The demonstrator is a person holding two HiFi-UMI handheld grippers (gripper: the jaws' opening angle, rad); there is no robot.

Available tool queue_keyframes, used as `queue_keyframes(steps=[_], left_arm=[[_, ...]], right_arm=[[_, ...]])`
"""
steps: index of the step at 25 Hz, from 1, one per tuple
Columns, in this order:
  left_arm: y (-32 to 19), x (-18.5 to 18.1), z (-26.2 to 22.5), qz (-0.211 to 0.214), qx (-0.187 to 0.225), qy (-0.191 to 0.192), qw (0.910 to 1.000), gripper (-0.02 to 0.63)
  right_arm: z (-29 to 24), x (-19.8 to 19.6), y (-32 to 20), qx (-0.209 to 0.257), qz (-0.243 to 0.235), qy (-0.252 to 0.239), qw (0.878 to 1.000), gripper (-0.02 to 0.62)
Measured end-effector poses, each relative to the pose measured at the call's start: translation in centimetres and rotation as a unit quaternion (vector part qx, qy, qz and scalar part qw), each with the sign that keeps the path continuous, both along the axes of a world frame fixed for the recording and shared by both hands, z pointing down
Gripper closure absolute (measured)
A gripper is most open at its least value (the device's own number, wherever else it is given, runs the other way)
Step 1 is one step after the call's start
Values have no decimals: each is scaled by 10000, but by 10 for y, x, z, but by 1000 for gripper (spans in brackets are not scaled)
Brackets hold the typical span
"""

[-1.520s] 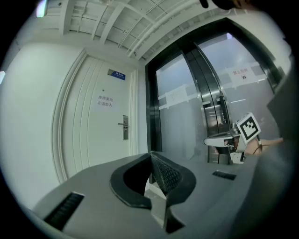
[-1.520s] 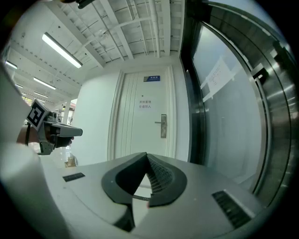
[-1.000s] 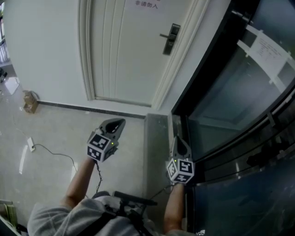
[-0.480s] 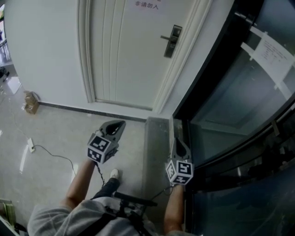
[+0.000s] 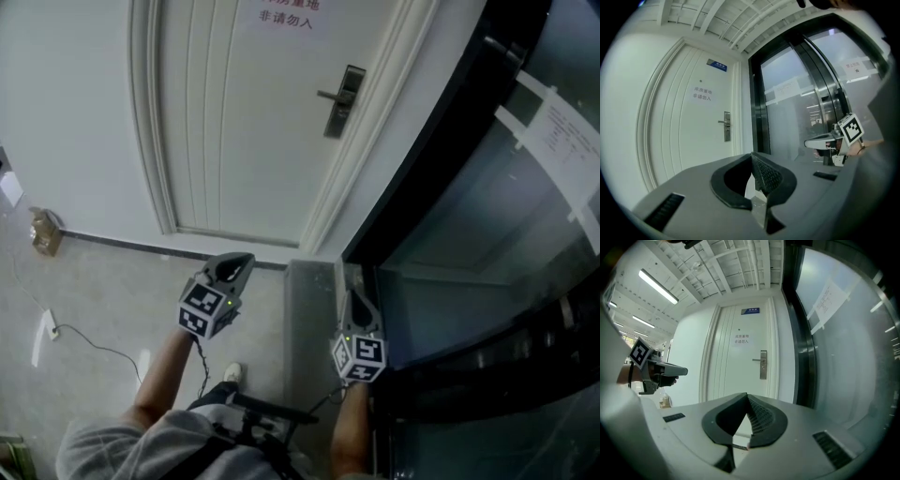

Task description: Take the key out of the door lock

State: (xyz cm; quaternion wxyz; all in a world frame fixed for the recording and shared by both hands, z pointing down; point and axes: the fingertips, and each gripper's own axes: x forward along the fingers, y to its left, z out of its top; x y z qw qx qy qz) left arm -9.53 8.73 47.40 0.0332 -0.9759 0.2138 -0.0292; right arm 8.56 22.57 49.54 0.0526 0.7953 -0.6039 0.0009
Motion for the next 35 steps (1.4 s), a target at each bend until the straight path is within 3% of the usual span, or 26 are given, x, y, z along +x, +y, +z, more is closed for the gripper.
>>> queue_keyframes(steps=[13, 23, 35], left_arm=[[-156, 56, -16, 143, -45, 26, 9999, 614], [-223, 85, -9, 62, -175, 5, 9998, 614], [-315, 150, -12, -245, -208, 11, 9995, 614]], right_arm=[[-28, 49, -153, 13, 92, 82, 9999, 583], [-26, 76, -224, -143, 9, 130, 9998, 583], [-28, 151, -319, -106, -182, 130, 9997, 584]])
